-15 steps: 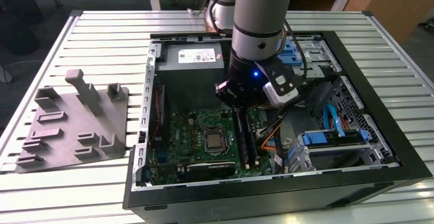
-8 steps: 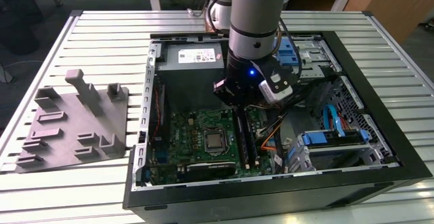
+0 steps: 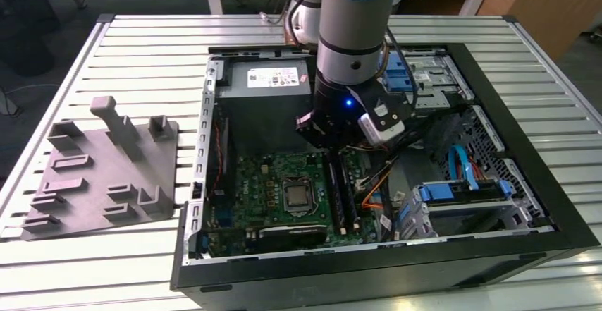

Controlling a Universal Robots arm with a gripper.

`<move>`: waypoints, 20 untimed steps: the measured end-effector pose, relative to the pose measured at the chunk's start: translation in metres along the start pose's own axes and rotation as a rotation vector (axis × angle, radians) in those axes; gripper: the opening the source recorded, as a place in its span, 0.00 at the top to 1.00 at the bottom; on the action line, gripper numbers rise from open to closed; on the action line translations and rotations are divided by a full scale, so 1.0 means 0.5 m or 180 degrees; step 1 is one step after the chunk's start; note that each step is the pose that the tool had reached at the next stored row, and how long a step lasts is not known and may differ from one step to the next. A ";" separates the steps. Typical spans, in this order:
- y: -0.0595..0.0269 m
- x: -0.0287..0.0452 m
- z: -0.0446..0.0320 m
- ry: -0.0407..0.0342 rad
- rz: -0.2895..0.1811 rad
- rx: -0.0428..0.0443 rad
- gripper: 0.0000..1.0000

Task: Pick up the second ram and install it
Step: 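Press down the second ram until it locks into place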

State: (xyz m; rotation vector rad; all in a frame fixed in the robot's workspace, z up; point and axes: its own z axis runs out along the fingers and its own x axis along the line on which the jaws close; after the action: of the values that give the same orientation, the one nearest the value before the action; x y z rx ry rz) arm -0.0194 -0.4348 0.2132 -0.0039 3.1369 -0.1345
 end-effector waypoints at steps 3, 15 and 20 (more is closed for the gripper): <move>0.000 0.000 -0.007 -0.0003 0.0001 -0.0003 0.90; -0.056 0.002 -0.016 -0.0004 0.0000 -0.0001 0.90; -0.101 0.003 -0.009 -0.0004 0.0000 -0.0002 0.90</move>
State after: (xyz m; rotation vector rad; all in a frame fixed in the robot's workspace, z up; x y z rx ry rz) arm -0.0208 -0.4849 0.2220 -0.0037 3.1358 -0.1336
